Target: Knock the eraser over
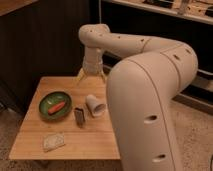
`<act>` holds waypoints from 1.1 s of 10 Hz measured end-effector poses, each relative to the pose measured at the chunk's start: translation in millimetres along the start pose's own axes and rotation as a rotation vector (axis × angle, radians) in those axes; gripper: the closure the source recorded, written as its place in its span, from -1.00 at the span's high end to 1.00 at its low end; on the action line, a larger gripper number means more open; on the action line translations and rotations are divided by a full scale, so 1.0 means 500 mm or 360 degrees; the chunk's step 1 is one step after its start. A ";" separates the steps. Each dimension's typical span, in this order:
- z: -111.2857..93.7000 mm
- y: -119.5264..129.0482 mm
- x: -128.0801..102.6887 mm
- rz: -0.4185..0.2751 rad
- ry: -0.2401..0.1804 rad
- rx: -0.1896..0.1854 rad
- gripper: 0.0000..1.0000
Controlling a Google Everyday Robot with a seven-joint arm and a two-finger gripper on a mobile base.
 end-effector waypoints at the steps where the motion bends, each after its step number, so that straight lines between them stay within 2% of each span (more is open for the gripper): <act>1: -0.002 -0.006 0.001 -0.0036 0.0012 0.0140 0.60; 2: -0.002 -0.014 0.001 -0.0080 0.0019 0.0292 0.60; 3: -0.002 -0.021 0.002 -0.0124 0.0029 0.0379 0.60; 4: 0.000 -0.037 -0.001 -0.0176 0.0031 0.0413 0.60; 8: 0.011 -0.075 -0.007 -0.0296 0.0044 0.0422 0.60; 9: 0.012 -0.080 -0.009 -0.0312 0.0068 0.0462 0.60; 10: 0.011 -0.077 -0.013 -0.0307 0.0124 0.0577 0.60; 11: 0.011 -0.069 -0.016 -0.0292 0.0166 0.0649 0.60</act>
